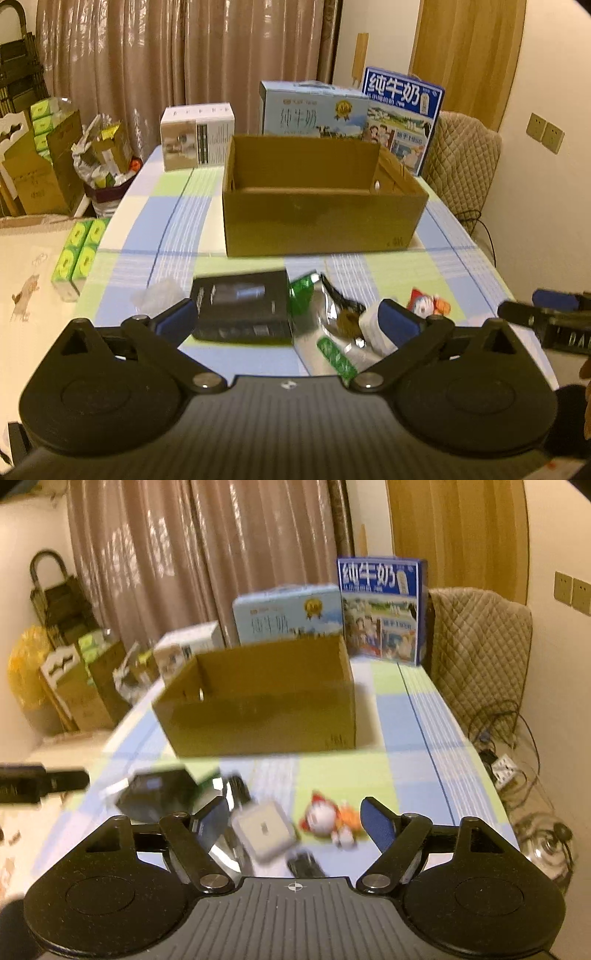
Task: Organize objects
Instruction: 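Withdraw both tools from the box back over the table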
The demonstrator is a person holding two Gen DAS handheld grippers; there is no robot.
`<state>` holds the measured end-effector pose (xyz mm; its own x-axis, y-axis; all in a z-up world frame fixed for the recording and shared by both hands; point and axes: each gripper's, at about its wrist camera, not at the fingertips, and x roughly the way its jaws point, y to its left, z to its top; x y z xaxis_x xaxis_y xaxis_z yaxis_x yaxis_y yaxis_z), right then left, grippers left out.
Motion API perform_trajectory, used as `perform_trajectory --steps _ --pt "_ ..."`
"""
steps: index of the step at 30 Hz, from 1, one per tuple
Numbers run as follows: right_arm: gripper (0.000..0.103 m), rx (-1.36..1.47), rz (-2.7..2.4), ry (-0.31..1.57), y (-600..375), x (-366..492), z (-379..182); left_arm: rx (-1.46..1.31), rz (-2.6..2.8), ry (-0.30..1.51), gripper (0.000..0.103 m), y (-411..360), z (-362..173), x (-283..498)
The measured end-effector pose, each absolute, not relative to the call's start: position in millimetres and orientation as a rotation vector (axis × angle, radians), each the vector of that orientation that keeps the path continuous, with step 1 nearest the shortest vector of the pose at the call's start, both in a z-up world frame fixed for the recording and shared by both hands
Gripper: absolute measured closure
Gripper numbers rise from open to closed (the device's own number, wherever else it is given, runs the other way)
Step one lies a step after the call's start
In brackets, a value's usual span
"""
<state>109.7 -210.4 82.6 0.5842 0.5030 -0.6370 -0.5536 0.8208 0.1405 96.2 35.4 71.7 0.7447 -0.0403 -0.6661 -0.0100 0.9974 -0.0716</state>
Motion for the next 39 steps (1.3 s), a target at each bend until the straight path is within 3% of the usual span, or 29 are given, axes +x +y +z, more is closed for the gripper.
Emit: perform_trajectory --steps 12,35,39 --pt "0.027 -0.101 0.615 0.762 -230.8 90.6 46.2 -0.079 -0.016 0.817 0.001 25.3 27.8 75.0" --pt "0.028 -0.178 0.701 0.865 -207.9 131.6 2.6 -0.126 -0.006 0.927 0.001 20.6 -20.6 111.4" --pt "0.037 -0.211 0.723 0.889 -201.0 145.5 -8.5 -0.13 -0.002 0.946 0.001 21.4 -30.0 122.4"
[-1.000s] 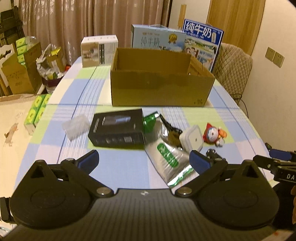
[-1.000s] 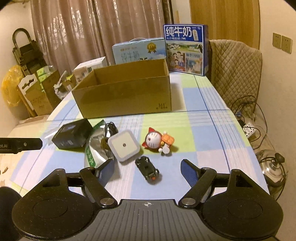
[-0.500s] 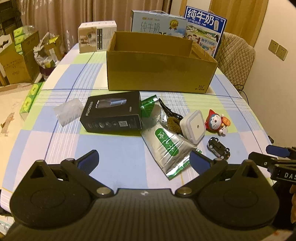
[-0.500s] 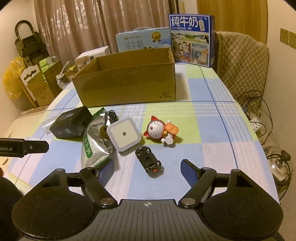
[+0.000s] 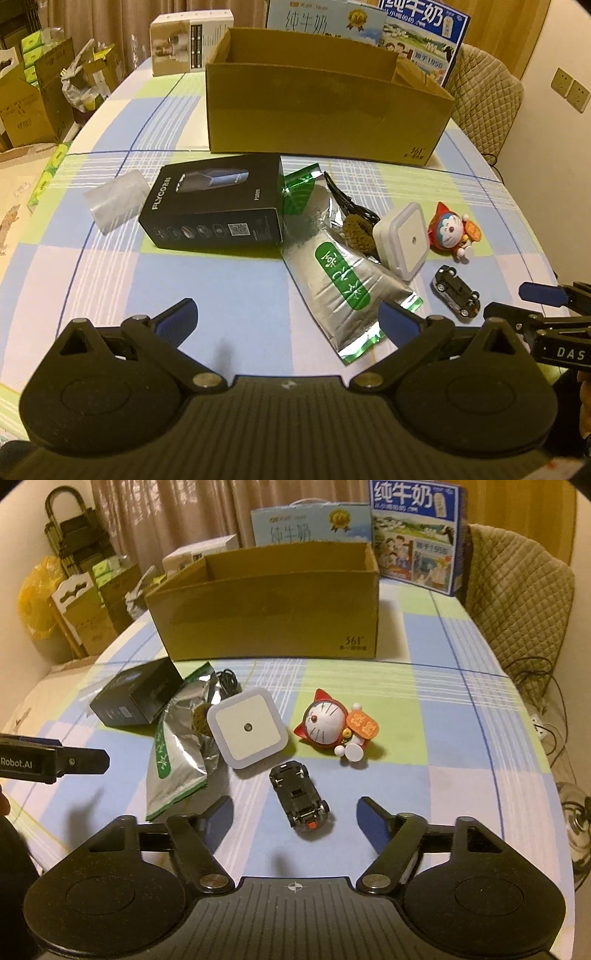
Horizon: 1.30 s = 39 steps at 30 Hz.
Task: Organize objects
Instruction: 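Withdraw both tools from the box back over the table, then grasp the black toy car with the right tool while the left tool grasps the brown coiled cord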
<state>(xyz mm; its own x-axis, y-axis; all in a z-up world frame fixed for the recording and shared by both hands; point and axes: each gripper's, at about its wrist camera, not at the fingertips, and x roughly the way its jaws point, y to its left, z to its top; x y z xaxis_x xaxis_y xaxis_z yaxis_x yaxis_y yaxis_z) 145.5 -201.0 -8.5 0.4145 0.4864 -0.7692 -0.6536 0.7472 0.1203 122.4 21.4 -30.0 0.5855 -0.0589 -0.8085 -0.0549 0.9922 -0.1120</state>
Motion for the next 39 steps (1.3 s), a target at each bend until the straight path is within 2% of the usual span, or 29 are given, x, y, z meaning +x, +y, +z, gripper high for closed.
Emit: perform_trajectory --steps 14,18,22,33,34,36,39 --pt "0.052 -0.357 0.796 0.93 -173.8 175.1 -41.6 -0.142 -0.01 0.985 0.001 17.1 -55.8 159.1" --pt "0.06 -0.386 0.816 0.936 -166.9 179.1 -47.8 -0.146 -0.014 0.989 0.001 15.3 -60.8 165.8" --pt "0.075 -0.393 0.813 0.956 -163.3 182.5 -52.2 -0.161 -0.015 0.993 0.001 15.0 -65.3 171.5" --pt "0.076 -0.325 0.793 0.983 -168.7 185.0 -51.5 -0.223 -0.026 1.0 0.001 7.7 -74.4 196.3" --pt "0.076 -0.32 0.792 0.984 -169.5 185.1 -51.5 -0.226 -0.027 1.006 0.002 7.1 -76.0 198.5" --pt "0.076 -0.311 0.788 0.985 -171.2 184.7 -50.9 -0.228 -0.027 1.014 0.01 6.1 -77.9 201.5" --pt "0.076 -0.3 0.783 0.984 -173.5 184.3 -50.5 -0.189 -0.027 1.013 0.011 1.6 -76.9 202.3"
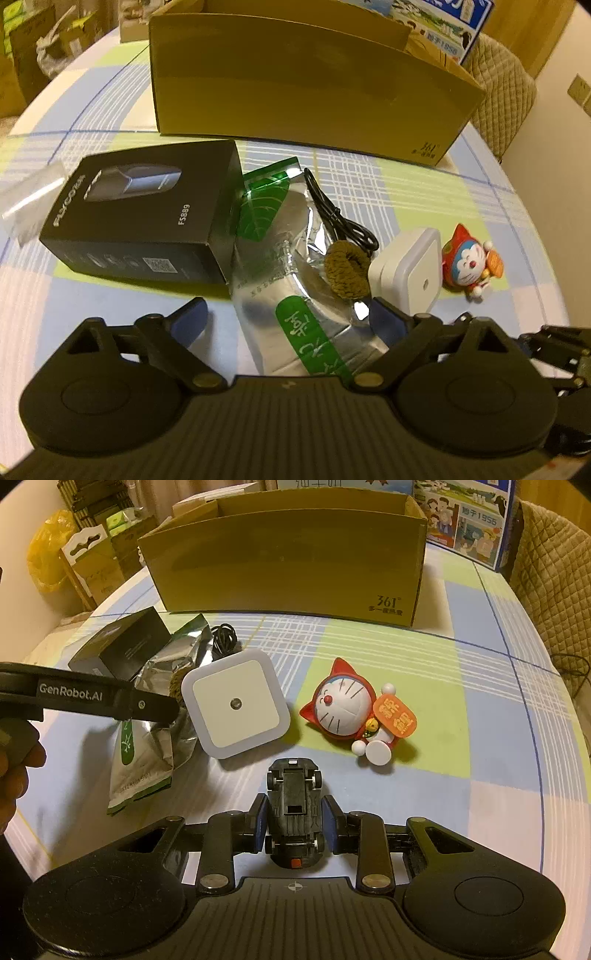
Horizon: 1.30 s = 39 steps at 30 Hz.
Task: Organize objects
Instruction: 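Grasp the black toy car with the right tool while the left tool grasps the brown coiled cord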
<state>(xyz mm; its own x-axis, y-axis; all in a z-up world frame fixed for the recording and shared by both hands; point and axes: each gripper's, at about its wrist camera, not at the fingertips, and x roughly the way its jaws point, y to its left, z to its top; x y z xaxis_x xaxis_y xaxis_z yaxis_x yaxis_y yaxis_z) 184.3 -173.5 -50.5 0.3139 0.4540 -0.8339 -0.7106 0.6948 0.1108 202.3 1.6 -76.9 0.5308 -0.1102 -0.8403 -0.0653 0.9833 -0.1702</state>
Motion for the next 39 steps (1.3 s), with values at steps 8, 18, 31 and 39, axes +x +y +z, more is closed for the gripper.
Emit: perform_trajectory --steps 8,18,31,39 --pt "0.076 -0.278 0.789 0.986 -172.5 182.4 -47.0 0.019 -0.062 0.967 0.032 -21.6 -58.9 190.0" --pt "0.076 -0.26 0.818 0.989 -168.3 184.9 -41.1 0.141 -0.227 0.882 0.037 -36.0 -50.8 199.7" --pt "0.076 -0.217 0.834 1.013 -151.9 201.0 -48.1 0.431 -0.454 0.859 0.046 -53.4 -67.8 222.1" --pt "0.076 -0.192 0.818 1.015 -159.1 205.4 -47.3 0.502 -0.511 0.922 0.069 -70.3 -83.9 226.5"
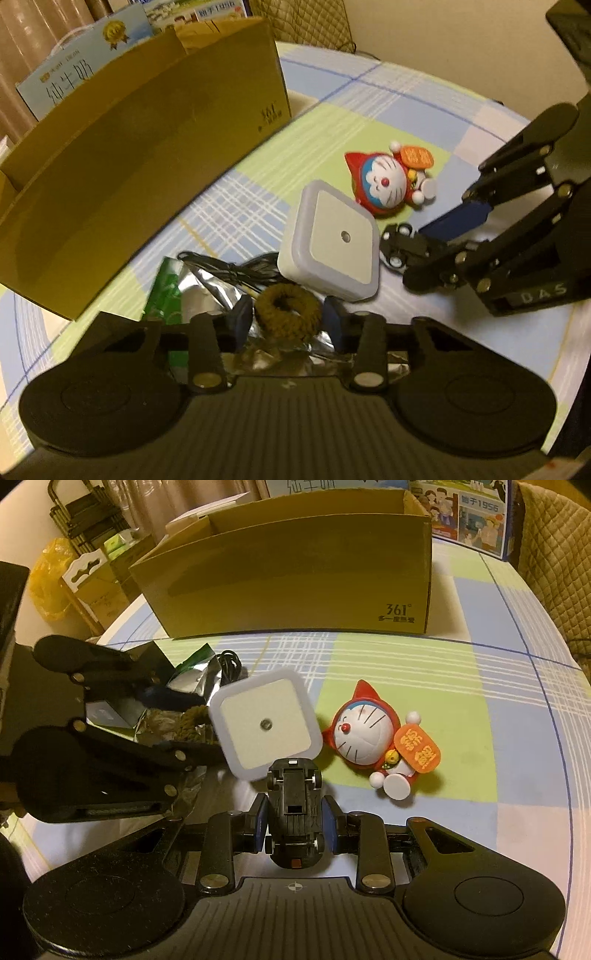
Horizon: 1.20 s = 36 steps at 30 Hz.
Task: Organize objects
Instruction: 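Grasp the black toy car with the right tool while the left tool grasps the brown coiled cord, then carry the cord and toy car into the box and open both tools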
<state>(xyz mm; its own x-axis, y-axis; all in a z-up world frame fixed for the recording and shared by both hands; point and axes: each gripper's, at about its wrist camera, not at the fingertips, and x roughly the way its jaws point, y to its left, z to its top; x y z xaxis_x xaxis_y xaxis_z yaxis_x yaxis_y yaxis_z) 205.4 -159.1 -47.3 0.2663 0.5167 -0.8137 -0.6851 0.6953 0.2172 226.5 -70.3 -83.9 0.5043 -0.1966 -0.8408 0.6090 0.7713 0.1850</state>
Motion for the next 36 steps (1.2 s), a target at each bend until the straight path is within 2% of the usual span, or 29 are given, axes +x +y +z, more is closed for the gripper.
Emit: perform_trajectory --steps 1,3,6,19,36 --pt "0.076 -0.19 0.817 1.015 -159.5 205.9 -47.1 0.503 -0.509 0.926 0.07 -70.3 -84.1 226.0" --pt "0.076 -0.184 0.813 1.015 -160.6 206.1 -46.1 0.489 -0.507 0.933 0.083 -69.8 -84.0 224.6" --pt "0.076 -0.174 0.81 1.011 -161.8 205.5 -42.6 0.418 -0.476 0.937 0.087 -66.3 -78.3 222.7" --pt "0.076 -0.151 0.751 0.976 -171.4 187.4 -6.8 0.034 -0.315 0.94 0.088 -35.2 -37.4 195.1" --pt "0.076 -0.177 0.771 0.851 -165.1 171.3 63.0 -0.063 -0.268 0.828 0.088 -18.0 34.4 168.6"
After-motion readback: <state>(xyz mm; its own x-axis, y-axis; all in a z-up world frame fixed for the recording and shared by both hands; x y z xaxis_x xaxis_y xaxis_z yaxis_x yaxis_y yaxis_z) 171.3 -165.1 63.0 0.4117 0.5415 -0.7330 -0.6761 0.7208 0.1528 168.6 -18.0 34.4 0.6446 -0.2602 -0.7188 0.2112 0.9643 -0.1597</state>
